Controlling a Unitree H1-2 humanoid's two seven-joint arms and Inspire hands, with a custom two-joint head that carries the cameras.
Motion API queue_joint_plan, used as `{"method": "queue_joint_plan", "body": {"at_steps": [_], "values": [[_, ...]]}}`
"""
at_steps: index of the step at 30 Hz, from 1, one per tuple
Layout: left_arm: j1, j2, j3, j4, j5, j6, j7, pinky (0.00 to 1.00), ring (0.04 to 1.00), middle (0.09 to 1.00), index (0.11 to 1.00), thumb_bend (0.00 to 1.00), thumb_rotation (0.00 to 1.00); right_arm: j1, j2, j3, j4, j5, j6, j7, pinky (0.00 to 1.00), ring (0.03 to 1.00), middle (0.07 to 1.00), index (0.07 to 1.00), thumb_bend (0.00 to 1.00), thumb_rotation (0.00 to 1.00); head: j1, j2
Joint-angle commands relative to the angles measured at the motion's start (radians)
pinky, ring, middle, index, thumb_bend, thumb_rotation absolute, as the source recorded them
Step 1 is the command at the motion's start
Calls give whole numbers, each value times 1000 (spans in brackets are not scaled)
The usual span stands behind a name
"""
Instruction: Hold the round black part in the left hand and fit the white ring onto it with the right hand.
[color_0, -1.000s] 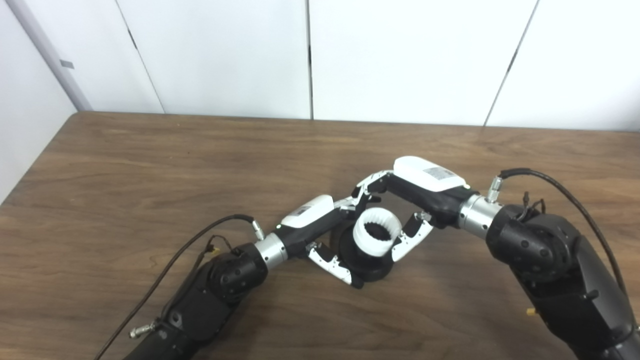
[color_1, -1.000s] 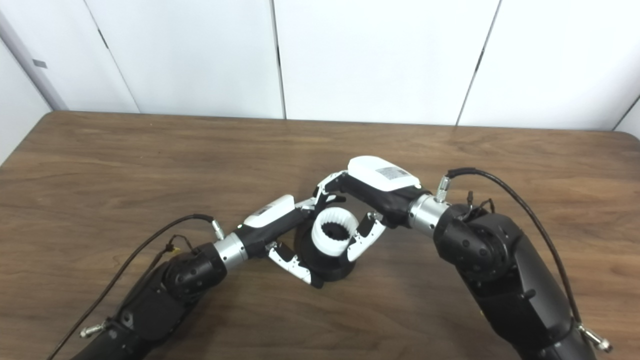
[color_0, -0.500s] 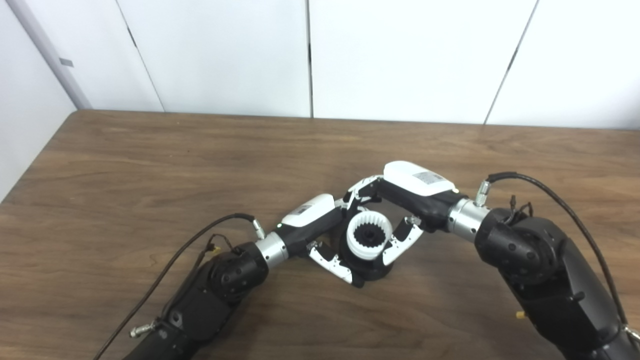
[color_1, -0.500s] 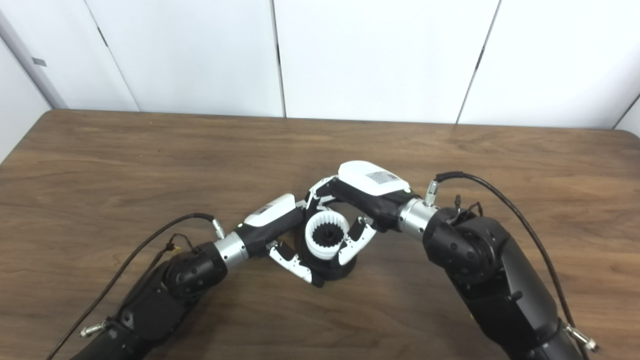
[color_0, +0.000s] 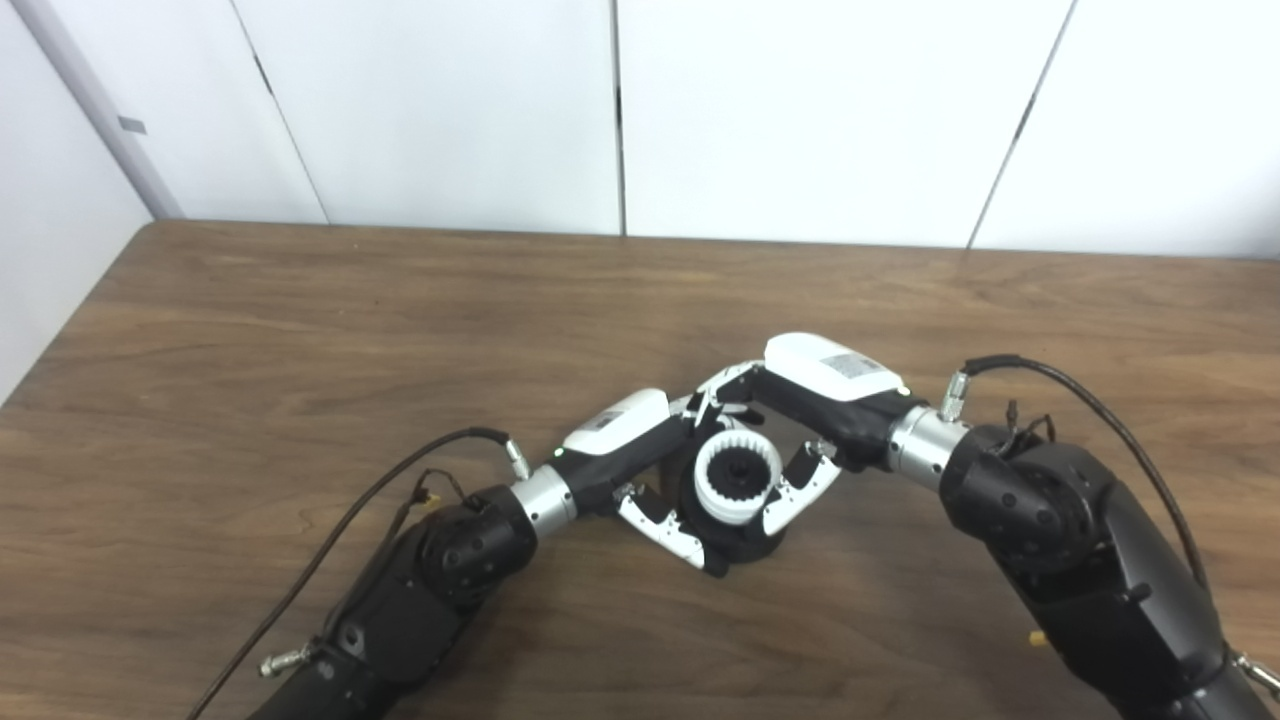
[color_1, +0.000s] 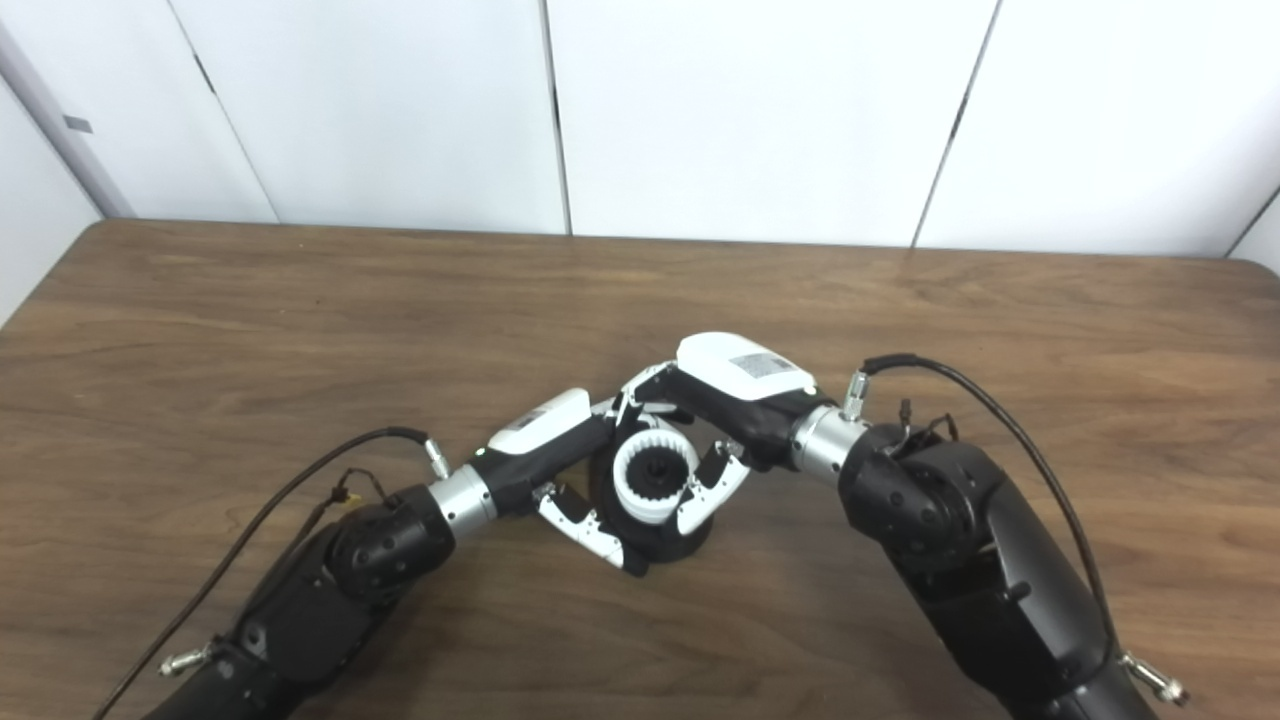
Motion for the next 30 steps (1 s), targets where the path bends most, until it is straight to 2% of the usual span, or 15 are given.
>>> {"method": "queue_joint_plan", "body": {"at_steps": [1,13,17,18,19,21,24,30], "values": [[40,16,-42,20,19,52,-96,896,1000,973,482,522,70,-20,-12,-9,7,7,-20,-10,767,832,780,481,520,140,0,1],[46,27,-41,1,20,61,-104,891,1000,976,483,523,70,-18,-30,-22,11,0,12,0,772,837,786,481,519,140,0,6],[47,26,-40,3,21,55,-100,870,1000,970,482,523,70,-25,-41,-15,-1,3,33,36,752,829,802,492,521,147,-1,6],[47,26,-40,3,18,56,-101,867,1000,972,482,523,71,-29,-46,-11,-10,4,51,59,761,838,830,651,722,199,-3,7],[47,25,-39,3,15,56,-102,871,1000,972,482,523,70,-33,-50,-9,-18,5,70,80,773,850,853,738,810,227,-3,7],[47,24,-39,7,14,52,-100,874,1000,971,482,523,70,-36,-53,-8,-33,9,102,106,783,872,889,860,922,260,-3,7],[45,24,-40,6,15,58,-104,878,1000,976,483,523,70,-37,-55,-9,-41,15,121,121,781,882,906,918,970,273,-3,7],[45,22,-40,8,12,59,-105,893,1000,973,483,523,70,-37,-55,-11,-53,21,134,120,782,884,905,934,976,263,-10,10]]}}
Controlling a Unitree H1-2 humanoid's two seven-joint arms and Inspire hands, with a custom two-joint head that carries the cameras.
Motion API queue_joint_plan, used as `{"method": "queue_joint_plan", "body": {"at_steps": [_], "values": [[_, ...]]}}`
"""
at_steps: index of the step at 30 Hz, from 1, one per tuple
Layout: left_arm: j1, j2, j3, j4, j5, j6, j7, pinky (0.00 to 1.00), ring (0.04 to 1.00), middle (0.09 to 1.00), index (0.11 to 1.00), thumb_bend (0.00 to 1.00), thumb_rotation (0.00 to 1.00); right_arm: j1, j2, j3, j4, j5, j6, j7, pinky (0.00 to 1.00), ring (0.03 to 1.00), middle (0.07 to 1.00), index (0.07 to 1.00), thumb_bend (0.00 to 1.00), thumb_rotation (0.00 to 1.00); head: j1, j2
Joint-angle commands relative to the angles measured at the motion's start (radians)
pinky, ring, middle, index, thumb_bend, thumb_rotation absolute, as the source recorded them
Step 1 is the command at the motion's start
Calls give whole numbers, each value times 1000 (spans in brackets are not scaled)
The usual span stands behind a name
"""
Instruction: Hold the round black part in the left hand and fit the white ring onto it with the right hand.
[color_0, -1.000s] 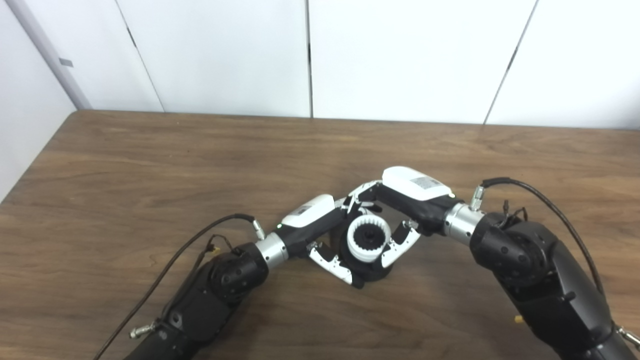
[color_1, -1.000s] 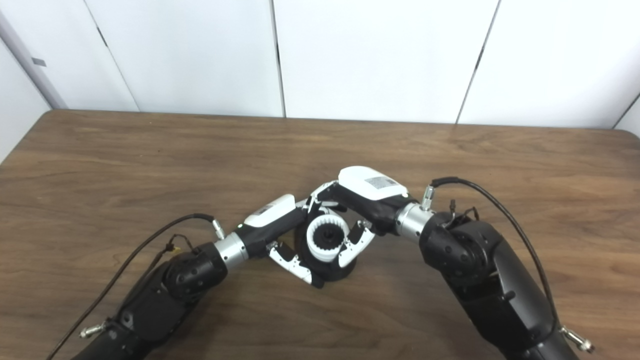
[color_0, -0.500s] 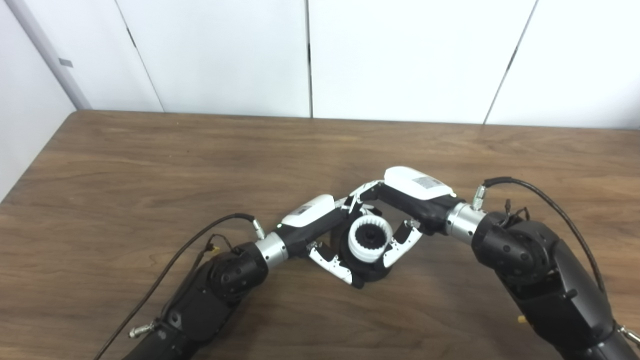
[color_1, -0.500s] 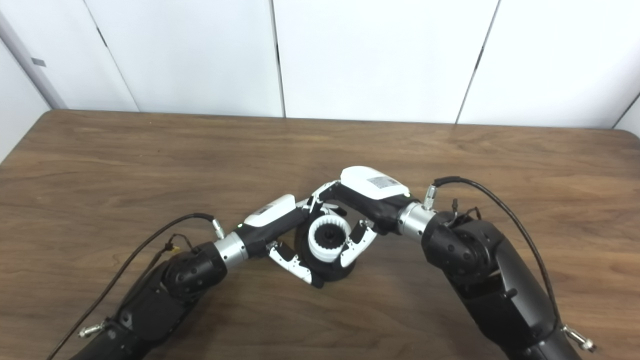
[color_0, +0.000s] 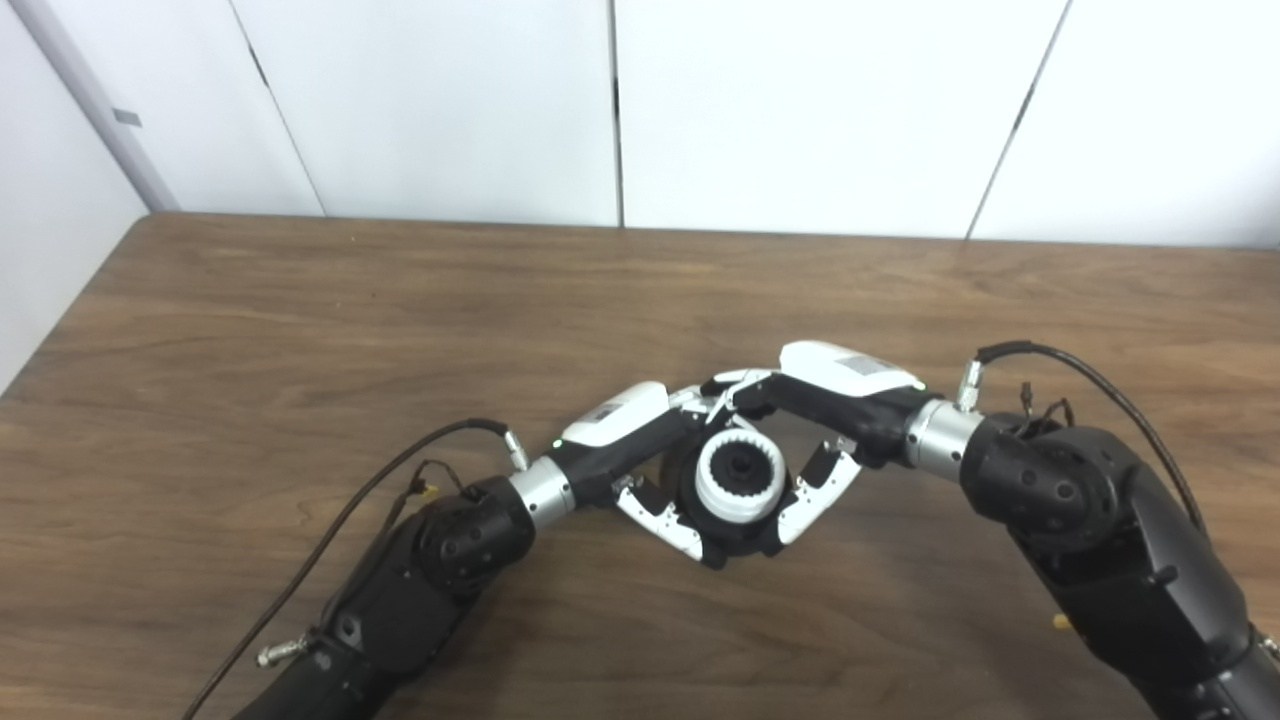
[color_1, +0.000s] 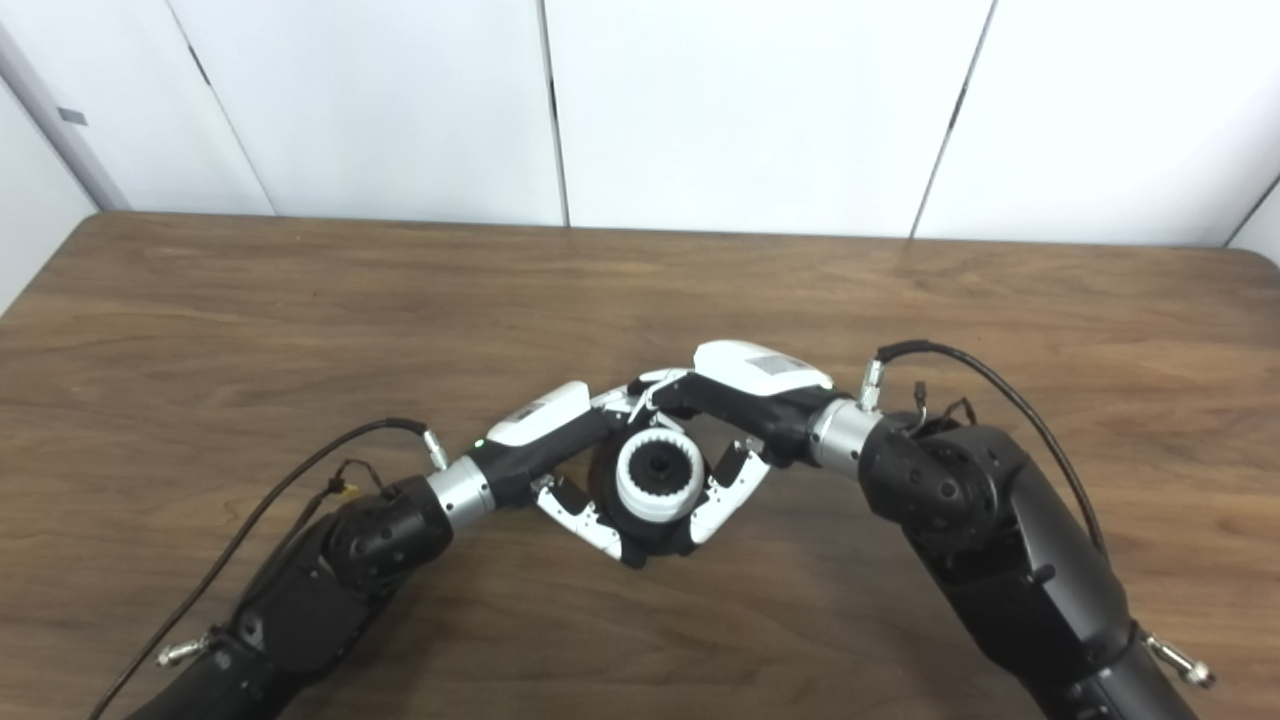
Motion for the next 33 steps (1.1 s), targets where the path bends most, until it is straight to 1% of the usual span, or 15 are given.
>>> {"method": "queue_joint_plan", "body": {"at_steps": [1,5,10,16,20,25,29,31,33], "values": [[43,15,-38,19,15,51,-93,892,1000,972,483,523,70,-24,-16,-10,-26,-7,19,4,784,885,905,934,974,264,1,1],[44,14,-38,17,12,56,-94,892,1000,971,483,523,69,-22,-15,-11,-29,-4,17,-1,789,883,902,931,973,256,1,1],[45,14,-40,24,18,44,-87,873,1000,968,482,523,70,-22,-14,-22,-41,15,1,-13,762,873,898,929,973,273,-1,5],[46,10,-40,35,15,36,-81,900,1000,960,482,523,70,-38,-15,-46,-65,42,19,-5,747,877,900,933,978,282,-1,5],[45,12,-42,30,19,44,-86,916,1000,966,482,523,70,-53,-15,-81,-84,78,38,-3,749,886,901,927,999,315,-1,5],[45,13,-44,22,17,56,-94,923,1000,969,483,523,70,-73,-26,-129,-96,123,47,-10,739,879,905,924,1000,396,-6,4],[41,11,-45,34,18,41,-87,915,1000,972,483,522,71,-91,-45,-160,-96,155,49,-6,737,869,900,928,1000,436,-7,3],[40,10,-45,38,18,35,-83,906,1000,968,483,522,70,-94,-50,-167,-90,174,49,-5,730,864,900,913,1000,475,-6,3],[40,9,-45,36,16,39,-85,902,1000,967,483,522,70,-90,-49,-187,-82,207,53,-14,739,868,904,902,1000,484,-4,2]]}}
